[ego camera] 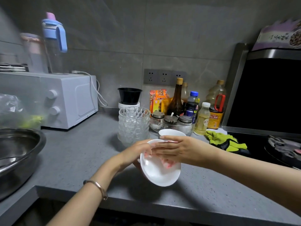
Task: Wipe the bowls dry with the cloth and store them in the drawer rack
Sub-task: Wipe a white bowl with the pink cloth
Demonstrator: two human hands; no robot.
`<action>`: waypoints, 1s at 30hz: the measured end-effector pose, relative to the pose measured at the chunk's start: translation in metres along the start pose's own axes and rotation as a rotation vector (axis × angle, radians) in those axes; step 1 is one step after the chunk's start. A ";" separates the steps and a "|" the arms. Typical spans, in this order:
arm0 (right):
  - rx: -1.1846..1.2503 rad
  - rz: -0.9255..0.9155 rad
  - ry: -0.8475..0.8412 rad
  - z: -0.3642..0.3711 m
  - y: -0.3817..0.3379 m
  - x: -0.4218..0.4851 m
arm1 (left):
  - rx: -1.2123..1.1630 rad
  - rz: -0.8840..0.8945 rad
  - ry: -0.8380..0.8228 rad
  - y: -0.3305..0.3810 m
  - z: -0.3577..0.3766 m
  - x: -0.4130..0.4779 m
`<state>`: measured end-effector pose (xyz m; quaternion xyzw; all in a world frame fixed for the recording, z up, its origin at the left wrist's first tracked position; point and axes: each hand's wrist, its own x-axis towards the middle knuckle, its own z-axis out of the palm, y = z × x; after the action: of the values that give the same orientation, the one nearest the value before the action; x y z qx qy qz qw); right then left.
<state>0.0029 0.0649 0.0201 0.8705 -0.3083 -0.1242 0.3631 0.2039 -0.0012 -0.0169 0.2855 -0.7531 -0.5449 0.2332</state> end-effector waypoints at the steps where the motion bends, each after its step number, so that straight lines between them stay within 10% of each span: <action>1: 0.006 0.020 0.029 0.003 -0.004 -0.001 | -0.012 0.016 0.014 0.003 0.002 -0.002; 10: 0.689 0.366 0.023 -0.003 -0.058 0.012 | -0.288 0.153 0.447 -0.001 0.025 0.001; 16: 0.218 0.484 -0.080 -0.003 -0.053 0.018 | -0.355 0.150 0.478 -0.006 0.025 0.005; 23: 0.704 0.395 0.080 -0.010 -0.060 0.020 | -0.351 0.153 0.489 -0.008 0.025 0.003; 30: 0.319 0.423 0.068 0.004 -0.045 0.011 | -0.280 0.095 0.404 -0.007 0.019 0.003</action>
<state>0.0303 0.0802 -0.0142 0.8366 -0.4866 0.0339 0.2493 0.1906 0.0084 -0.0289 0.3179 -0.6210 -0.5640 0.4417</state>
